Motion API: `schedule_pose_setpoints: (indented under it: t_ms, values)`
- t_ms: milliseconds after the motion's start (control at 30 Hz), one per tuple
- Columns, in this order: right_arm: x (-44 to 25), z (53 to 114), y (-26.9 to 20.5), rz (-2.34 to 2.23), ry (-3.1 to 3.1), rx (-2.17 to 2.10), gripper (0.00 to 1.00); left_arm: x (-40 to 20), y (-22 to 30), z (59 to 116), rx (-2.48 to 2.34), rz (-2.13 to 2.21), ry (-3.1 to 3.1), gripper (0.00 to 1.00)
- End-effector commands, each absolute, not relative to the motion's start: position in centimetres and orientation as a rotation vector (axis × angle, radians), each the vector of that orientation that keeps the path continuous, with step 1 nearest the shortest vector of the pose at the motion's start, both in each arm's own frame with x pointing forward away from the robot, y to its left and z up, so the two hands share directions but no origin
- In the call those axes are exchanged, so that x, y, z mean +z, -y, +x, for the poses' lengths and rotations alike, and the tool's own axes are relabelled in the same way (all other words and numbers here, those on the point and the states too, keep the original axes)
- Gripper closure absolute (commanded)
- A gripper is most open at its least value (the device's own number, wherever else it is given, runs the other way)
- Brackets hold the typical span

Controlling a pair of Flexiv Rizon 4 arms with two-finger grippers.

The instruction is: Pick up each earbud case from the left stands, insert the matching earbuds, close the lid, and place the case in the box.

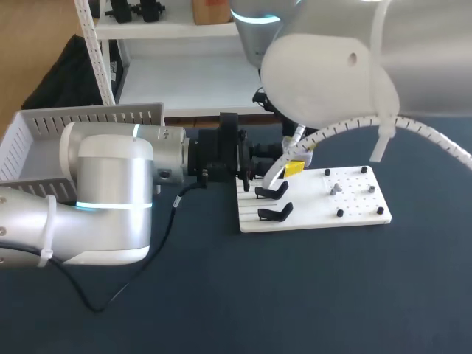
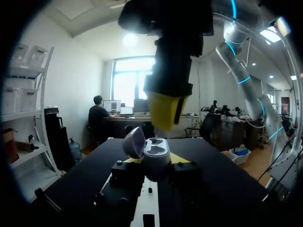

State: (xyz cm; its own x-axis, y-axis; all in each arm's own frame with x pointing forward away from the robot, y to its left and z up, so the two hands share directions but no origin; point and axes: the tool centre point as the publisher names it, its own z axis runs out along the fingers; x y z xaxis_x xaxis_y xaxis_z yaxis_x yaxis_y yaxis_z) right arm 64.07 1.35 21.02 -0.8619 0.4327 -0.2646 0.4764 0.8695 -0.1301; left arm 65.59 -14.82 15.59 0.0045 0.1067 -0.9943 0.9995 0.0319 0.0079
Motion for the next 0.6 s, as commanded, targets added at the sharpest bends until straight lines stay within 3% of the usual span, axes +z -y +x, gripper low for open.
schedule_pose_setpoints:
  t_ms: [33,600]
  values:
    - [20.86,64.11,-1.35,0.693,-2.817,-0.286,1.00,15.52,14.83,65.56,-1.126,1.262,-1.295,1.00]
    - [19.99,64.46,-1.55,0.683,-2.842,-0.288,1.00,15.52,14.83,65.56,-1.126,1.262,-1.295,1.00]
